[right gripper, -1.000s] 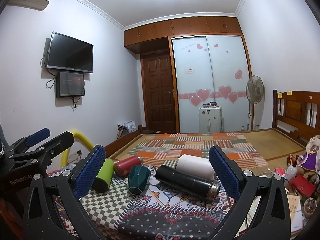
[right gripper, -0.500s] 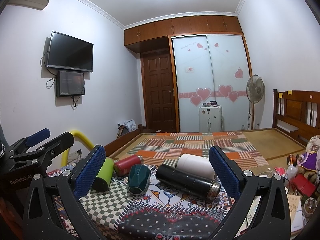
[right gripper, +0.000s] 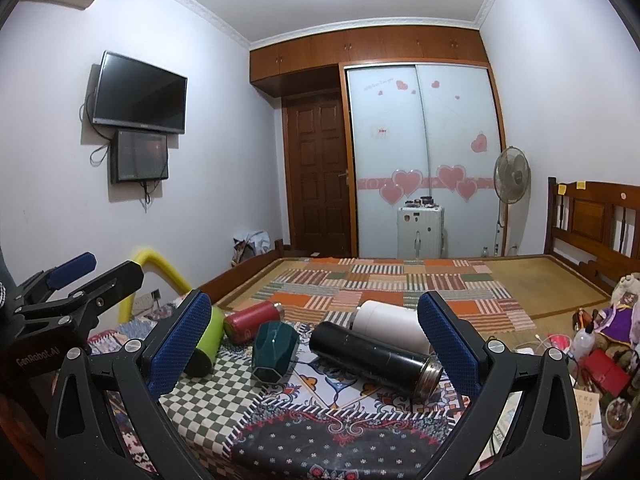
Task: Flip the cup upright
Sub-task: 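Move the right tool toward the dark green mug lying on its side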
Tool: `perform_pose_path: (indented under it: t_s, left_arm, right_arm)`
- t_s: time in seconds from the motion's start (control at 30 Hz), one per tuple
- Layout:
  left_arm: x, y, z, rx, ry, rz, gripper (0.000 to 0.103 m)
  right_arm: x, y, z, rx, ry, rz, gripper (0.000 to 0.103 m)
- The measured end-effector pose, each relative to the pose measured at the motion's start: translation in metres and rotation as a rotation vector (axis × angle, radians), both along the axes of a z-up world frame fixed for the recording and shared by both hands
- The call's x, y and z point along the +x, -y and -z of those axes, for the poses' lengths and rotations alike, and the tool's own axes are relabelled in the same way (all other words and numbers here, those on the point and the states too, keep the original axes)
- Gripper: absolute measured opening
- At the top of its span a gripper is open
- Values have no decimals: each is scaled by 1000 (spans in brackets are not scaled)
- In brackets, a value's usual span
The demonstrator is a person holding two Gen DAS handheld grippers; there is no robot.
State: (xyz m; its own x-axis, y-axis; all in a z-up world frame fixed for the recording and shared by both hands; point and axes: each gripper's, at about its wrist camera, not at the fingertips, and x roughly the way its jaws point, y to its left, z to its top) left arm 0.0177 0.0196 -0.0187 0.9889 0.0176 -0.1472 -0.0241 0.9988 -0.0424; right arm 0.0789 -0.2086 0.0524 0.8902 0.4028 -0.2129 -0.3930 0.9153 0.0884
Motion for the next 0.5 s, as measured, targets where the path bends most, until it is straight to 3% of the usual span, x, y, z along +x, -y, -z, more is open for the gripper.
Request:
perform_pose_path:
  t_s: [0.5]
  left_arm:
    - [62, -61, 57, -57, -194, -52, 103]
  right_arm:
    - [92, -68, 43, -236, -202, -125, 103]
